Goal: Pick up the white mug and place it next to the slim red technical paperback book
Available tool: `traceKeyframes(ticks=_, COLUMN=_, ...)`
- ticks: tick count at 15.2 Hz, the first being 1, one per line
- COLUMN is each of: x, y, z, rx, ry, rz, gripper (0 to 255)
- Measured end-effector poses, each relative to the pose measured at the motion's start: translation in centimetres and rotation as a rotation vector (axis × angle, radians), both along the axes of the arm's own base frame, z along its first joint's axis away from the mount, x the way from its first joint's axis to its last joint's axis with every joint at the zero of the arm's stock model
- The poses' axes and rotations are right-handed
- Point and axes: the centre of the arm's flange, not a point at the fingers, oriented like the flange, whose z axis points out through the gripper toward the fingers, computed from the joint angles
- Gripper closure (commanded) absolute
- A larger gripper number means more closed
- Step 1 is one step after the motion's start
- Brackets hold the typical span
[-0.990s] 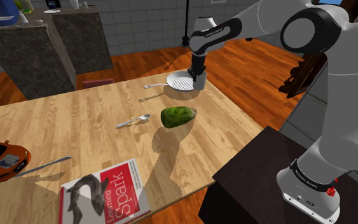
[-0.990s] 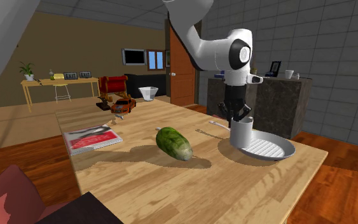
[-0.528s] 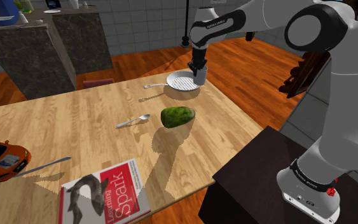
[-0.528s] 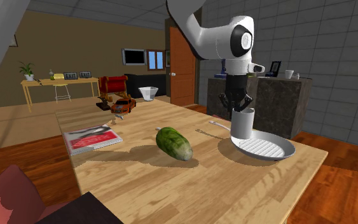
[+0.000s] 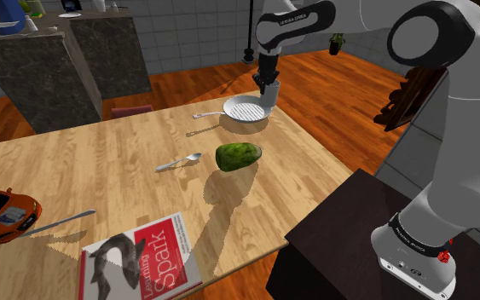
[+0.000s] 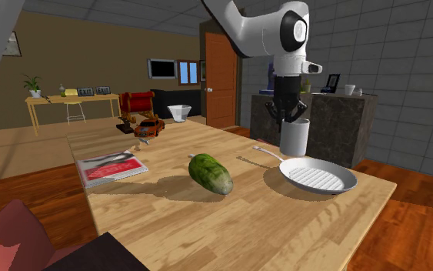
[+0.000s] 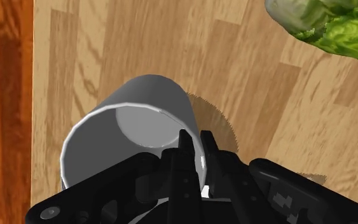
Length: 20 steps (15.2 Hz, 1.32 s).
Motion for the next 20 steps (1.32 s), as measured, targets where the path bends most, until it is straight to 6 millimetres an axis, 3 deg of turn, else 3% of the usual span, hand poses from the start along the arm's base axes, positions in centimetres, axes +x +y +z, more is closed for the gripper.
traceKeyframes(ticks=6, x=-3.9, y=5.2, z=0.5, rx=0.000, ry=0.001, rz=0.001, gripper=255)
traceKeyframes(ticks=20, x=-14.9, y=20.0, z=0.5, rx=0.000, ry=0.001, rz=0.001, gripper=255)
